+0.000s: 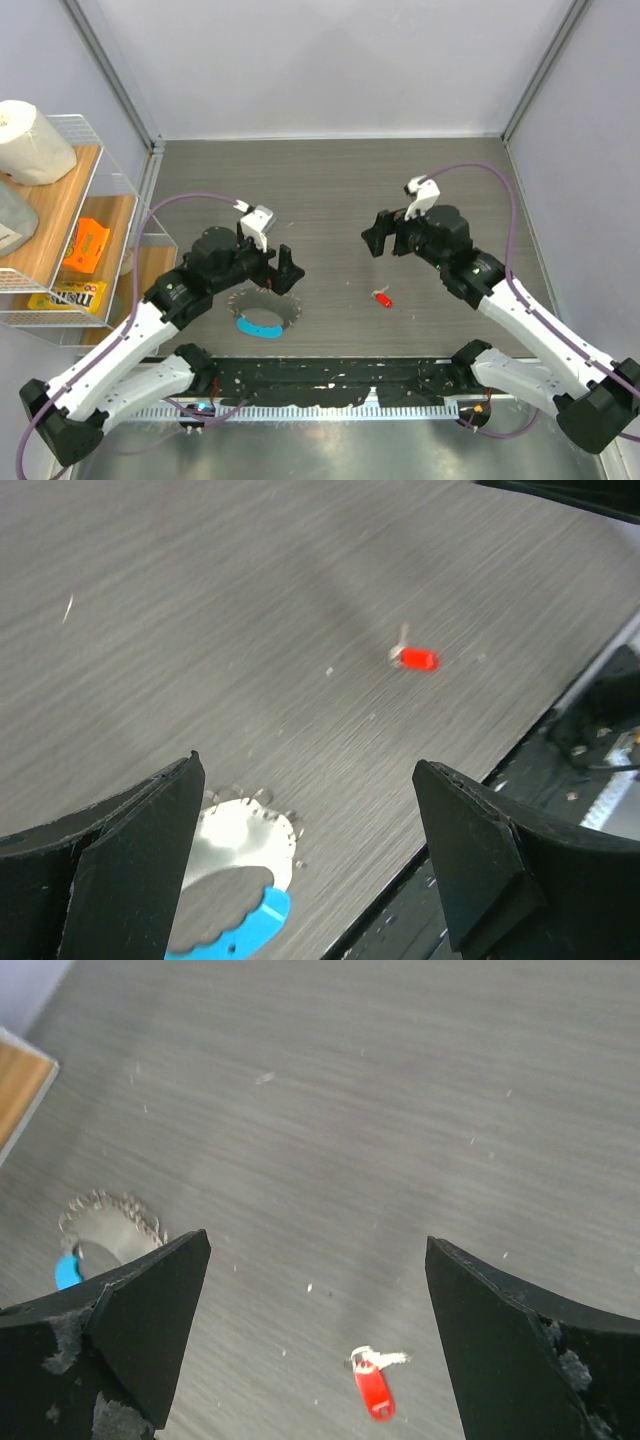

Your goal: Put the keys on the keyring

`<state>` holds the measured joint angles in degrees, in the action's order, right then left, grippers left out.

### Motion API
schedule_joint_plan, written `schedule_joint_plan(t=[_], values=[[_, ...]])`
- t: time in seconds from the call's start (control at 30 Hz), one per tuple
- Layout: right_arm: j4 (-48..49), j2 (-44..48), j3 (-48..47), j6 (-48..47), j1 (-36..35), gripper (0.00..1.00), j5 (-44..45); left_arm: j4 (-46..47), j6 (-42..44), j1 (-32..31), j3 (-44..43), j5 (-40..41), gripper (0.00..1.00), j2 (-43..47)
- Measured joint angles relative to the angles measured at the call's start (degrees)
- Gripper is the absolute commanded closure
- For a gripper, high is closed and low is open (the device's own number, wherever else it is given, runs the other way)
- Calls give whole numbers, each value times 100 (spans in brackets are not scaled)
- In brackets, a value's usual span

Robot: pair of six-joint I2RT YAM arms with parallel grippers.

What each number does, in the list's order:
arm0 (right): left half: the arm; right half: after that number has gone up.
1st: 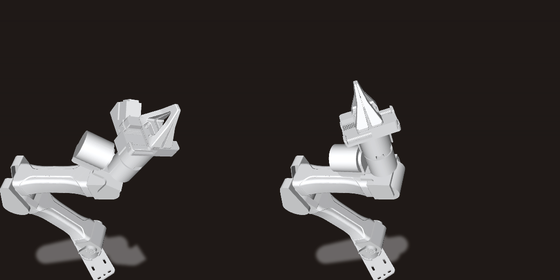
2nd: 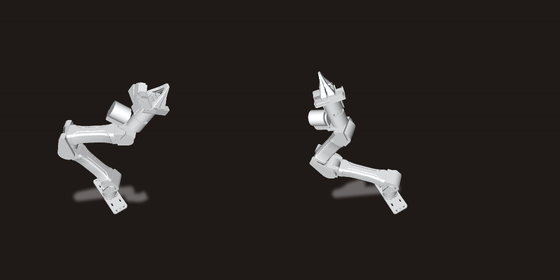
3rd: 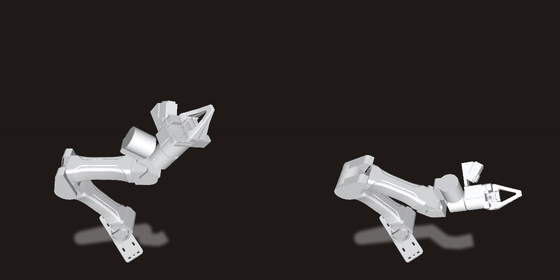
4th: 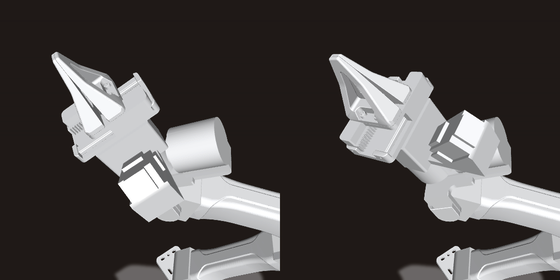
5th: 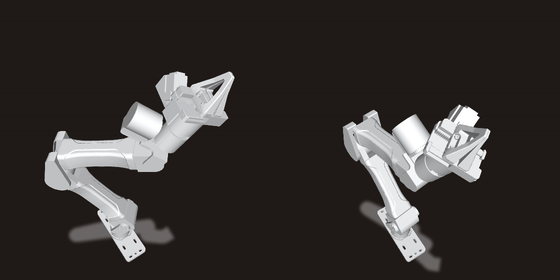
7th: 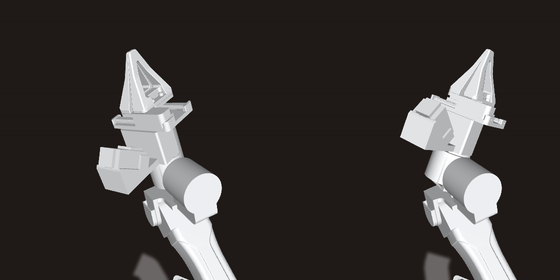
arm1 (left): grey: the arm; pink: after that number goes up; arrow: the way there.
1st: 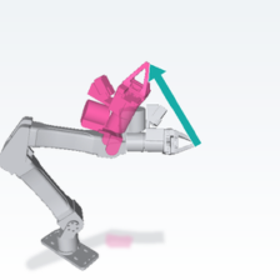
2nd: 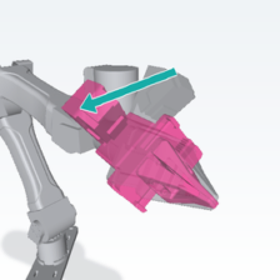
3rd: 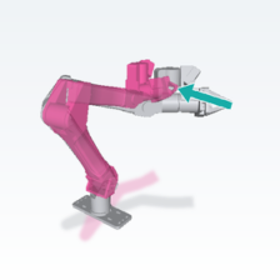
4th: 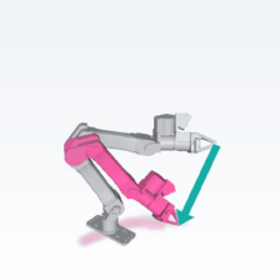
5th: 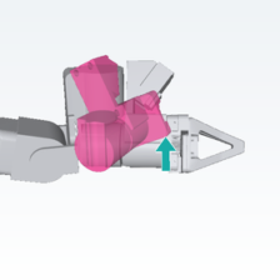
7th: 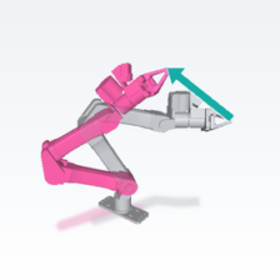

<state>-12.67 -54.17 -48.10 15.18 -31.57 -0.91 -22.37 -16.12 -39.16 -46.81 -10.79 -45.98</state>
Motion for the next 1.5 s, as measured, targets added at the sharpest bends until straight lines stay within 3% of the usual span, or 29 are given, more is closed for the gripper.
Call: schedule_joint_plan(t=[0.27,0.47,0.67,0.9,1.17,1.5], values=[[-459,-195,225,173,-1432,0,780,-798,-544,-1088,0,1611,10,-942],[-763,-232,463,240,-1923,3,809,-1145,-774,-1926,39,2028,19,-1421],[-1141,90,1064,286,-2052,3,748,-1202,-1250,-1939,553,1958,32,-1143],[-1290,509,1241,343,-2061,3,673,-1392,-2297,-2006,741,1867,33,-1224],[-1305,599,1331,354,-2061,3,568,-1390,-3261,-2162,831,1910,43,-2149],[-1318,822,1397,391,-2083,3,466,-1355,-3735,-2186,785,2026,49,-2929]])
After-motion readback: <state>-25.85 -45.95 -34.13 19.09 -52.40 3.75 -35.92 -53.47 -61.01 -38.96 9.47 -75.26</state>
